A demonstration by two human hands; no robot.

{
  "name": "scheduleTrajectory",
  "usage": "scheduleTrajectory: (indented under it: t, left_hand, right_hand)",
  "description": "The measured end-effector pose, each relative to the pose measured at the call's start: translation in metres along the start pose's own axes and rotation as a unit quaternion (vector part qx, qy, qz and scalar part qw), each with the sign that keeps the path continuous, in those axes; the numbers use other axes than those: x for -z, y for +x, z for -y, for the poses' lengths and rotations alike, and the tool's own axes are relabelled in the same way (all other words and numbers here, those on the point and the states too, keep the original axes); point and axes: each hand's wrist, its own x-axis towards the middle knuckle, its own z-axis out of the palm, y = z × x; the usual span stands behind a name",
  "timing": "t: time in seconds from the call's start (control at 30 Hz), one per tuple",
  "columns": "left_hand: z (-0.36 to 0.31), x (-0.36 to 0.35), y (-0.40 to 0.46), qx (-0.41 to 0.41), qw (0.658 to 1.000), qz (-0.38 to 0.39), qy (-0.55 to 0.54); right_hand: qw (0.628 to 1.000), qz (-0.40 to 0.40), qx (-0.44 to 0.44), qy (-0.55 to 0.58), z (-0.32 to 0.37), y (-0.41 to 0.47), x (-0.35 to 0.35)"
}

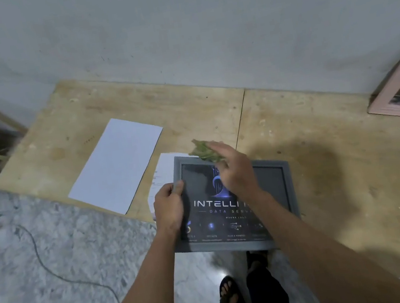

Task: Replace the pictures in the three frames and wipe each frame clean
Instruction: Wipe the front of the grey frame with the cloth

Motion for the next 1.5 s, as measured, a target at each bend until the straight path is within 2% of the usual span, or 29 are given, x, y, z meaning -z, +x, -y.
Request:
scheduleTrajectory:
  t: [0.1,0.2,0.3,0.4,0.47,0.5,0.53,0.57,0.63,0.67,0.7,0.8,0.97,1.07,1.17,1.2,1.23,1.27,1.33,1.37,1.43,1.5]
  left_hand:
    - [-0.006,-0.005,0.001,0.032,0.998,-0.033,-0.042]
    - [-0.007,-0.004,0.005,0.046,0.996,-0.02,-0.08]
    - [-0.006,-0.005,0.007,0.058,0.996,-0.024,-0.057]
    - [-0.008,-0.013,0.005,0.053,0.998,-0.02,-0.012]
    - [-0.007,-0.017,0.0,0.034,0.999,-0.027,0.021]
    - [-0.007,-0.019,-0.004,0.027,0.998,-0.034,0.041]
    - [-0.006,-0.021,-0.006,0.023,0.998,-0.04,0.049]
    - [-0.003,-0.021,-0.006,0.026,0.998,-0.041,0.041]
    - [0.001,-0.02,-0.006,0.03,0.999,-0.032,0.018]
    - [0.003,-0.02,-0.004,0.032,0.999,-0.026,0.004]
    - [0.003,-0.021,-0.005,0.039,0.999,-0.023,-0.006]
    - [-0.003,-0.024,-0.011,0.044,0.997,-0.046,-0.031]
    - [0.004,-0.028,-0.015,0.084,0.993,-0.057,-0.064]
    - [0.007,-0.031,-0.017,0.08,0.994,-0.073,-0.033]
    - [0.013,-0.029,-0.018,0.088,0.992,-0.089,-0.021]
    - [0.016,-0.029,-0.018,0.09,0.992,-0.087,-0.019]
    - [0.016,-0.029,-0.019,0.085,0.993,-0.081,-0.022]
    - [0.017,-0.031,-0.019,0.075,0.994,-0.072,-0.03]
    - [0.017,-0.032,-0.02,0.052,0.996,-0.055,-0.037]
    - [0.016,-0.032,-0.021,0.043,0.997,-0.046,-0.037]
    - [0.015,-0.035,-0.022,0.009,0.999,-0.034,-0.04]
    - [0.014,-0.036,-0.025,-0.008,0.998,-0.043,-0.045]
  right_hand:
    - [0.993,0.048,0.061,-0.085,-0.008,0.005,-0.038]
    - [0.987,0.099,0.11,-0.07,-0.005,-0.035,-0.053]
    - [0.978,0.164,0.127,-0.038,-0.013,-0.085,-0.044]
    - [0.96,0.266,0.088,-0.011,-0.017,-0.123,-0.031]
    - [0.949,0.311,-0.004,0.052,-0.006,-0.121,-0.016]
    - [0.944,0.308,-0.049,0.107,0.003,-0.114,-0.008]
    - [0.95,0.264,-0.072,0.152,0.009,-0.102,-0.001]
    - [0.966,0.187,-0.073,0.161,0.014,-0.084,0.006]
    - [0.994,0.024,-0.029,0.104,0.014,-0.045,0.012]
    - [0.997,-0.022,0.0,0.075,0.012,-0.025,0.01]
    - [0.999,-0.029,0.022,0.039,0.009,-0.01,0.006]
    - [0.997,0.036,0.04,-0.055,-0.004,-0.001,-0.021]
    - [0.989,0.123,0.076,-0.023,-0.022,-0.087,-0.04]
    - [0.978,0.203,0.004,0.042,-0.032,-0.129,-0.033]
    - [0.931,0.313,-0.123,0.145,-0.022,-0.131,-0.011]
    - [0.922,0.307,-0.146,0.186,-0.017,-0.124,-0.004]
    - [0.929,0.261,-0.158,0.212,-0.01,-0.113,0.001]
    - [0.947,0.182,-0.157,0.213,-0.004,-0.098,0.005]
    - [0.99,0.045,-0.074,0.114,0.006,-0.064,0.004]
    - [0.999,0.032,-0.002,0.042,0.01,-0.048,-0.002]
    - [0.986,0.093,0.108,-0.09,0.008,-0.027,-0.017]
    - [0.964,0.138,0.129,-0.185,-0.002,-0.024,-0.027]
